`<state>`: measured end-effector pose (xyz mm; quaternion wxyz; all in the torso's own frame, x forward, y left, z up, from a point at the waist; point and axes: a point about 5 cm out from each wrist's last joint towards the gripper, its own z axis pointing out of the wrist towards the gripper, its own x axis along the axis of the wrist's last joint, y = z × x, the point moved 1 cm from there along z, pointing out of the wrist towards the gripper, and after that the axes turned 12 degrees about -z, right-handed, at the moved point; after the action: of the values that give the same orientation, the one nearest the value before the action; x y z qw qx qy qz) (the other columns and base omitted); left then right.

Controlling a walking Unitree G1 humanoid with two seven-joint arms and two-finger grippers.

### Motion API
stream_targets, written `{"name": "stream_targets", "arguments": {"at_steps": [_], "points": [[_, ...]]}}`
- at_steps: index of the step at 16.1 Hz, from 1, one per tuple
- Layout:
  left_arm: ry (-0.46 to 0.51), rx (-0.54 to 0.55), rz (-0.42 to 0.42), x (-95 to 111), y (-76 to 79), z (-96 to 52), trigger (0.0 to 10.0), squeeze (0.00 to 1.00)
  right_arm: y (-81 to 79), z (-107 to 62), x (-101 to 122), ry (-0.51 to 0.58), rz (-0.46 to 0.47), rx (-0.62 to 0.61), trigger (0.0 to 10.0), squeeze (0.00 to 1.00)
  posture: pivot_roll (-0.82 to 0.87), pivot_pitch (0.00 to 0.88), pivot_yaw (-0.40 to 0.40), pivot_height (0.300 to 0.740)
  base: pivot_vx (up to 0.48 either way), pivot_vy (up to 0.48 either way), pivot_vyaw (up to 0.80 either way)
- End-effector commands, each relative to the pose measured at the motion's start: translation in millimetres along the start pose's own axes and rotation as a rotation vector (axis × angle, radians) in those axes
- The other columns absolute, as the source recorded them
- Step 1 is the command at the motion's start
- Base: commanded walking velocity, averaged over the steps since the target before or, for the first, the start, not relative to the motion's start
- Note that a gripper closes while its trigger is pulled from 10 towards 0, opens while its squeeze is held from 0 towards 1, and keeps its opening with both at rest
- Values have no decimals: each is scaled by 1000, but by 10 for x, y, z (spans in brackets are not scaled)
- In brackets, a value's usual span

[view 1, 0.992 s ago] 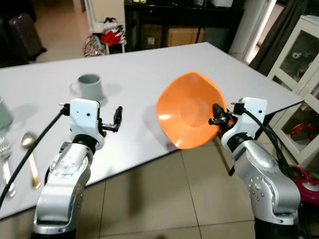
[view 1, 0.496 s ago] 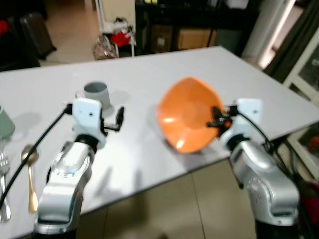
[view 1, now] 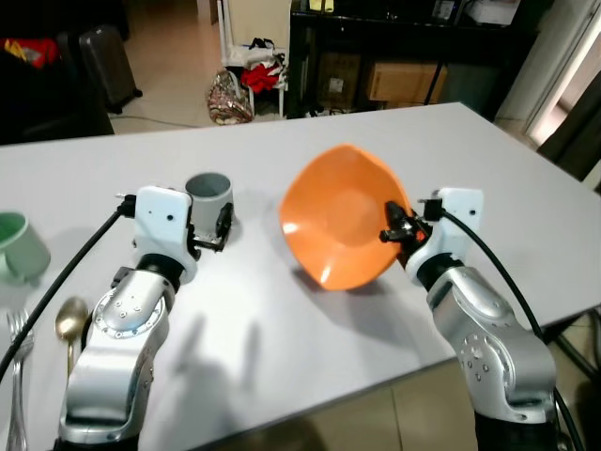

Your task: Setting the table

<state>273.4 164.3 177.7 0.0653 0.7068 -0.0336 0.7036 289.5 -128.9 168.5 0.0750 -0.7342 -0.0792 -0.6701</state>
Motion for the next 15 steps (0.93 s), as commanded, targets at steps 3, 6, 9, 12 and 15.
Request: {"name": "stream_targets", "arguments": {"at_steps": [3,6,9,12,15], "points": [[7,-27,10,2,77,-59,10000,0,60,61,106,16,69,51,10000,0,-55,0,-48,740,0,0,0],[7,-29,38,14,8,-151,10000,0,27,250,76,-59,169,121,10000,0,-31,0,-62,740,0,0,0],[4,-39,76,62,-63,-168,10000,0,54,561,87,-104,213,157,10000,0,-5,1,-55,740,0,0,0],[-6,-94,95,111,-40,-235,10000,0,224,916,152,-138,375,107,10000,0,39,41,-53,740,0,0,0],[-17,-102,106,129,-67,-299,10000,0,341,1071,178,-167,479,79,10000,0,63,77,-59,740,0,0,0]]}}
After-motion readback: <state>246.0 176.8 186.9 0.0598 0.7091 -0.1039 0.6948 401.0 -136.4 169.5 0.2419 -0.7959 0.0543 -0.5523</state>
